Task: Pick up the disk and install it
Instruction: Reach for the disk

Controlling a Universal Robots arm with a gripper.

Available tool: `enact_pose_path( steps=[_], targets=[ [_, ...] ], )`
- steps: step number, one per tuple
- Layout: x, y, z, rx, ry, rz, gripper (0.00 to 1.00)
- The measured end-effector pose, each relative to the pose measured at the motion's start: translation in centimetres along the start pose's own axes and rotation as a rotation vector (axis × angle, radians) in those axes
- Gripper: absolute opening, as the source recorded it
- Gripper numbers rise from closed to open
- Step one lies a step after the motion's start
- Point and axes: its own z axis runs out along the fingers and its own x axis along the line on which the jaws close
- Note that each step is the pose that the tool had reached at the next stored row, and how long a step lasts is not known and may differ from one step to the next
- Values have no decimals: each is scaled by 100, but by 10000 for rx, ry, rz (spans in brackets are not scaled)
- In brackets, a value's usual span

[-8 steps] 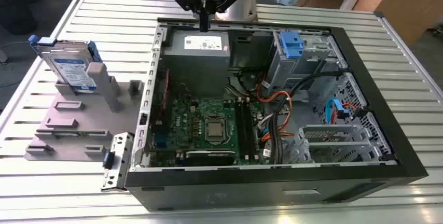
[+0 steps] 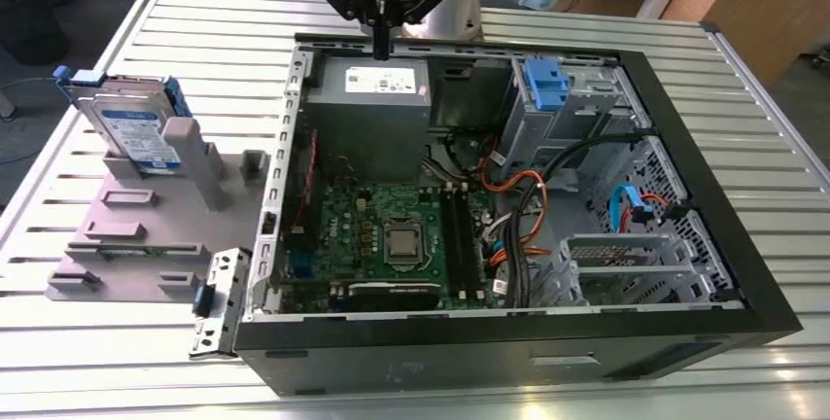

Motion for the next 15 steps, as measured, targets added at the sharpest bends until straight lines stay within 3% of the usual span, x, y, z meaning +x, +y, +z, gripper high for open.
enact_pose_path(
  steps=[15],
  targets=[
    [154,-12,-3,-1,0,-2,11]
  ],
)
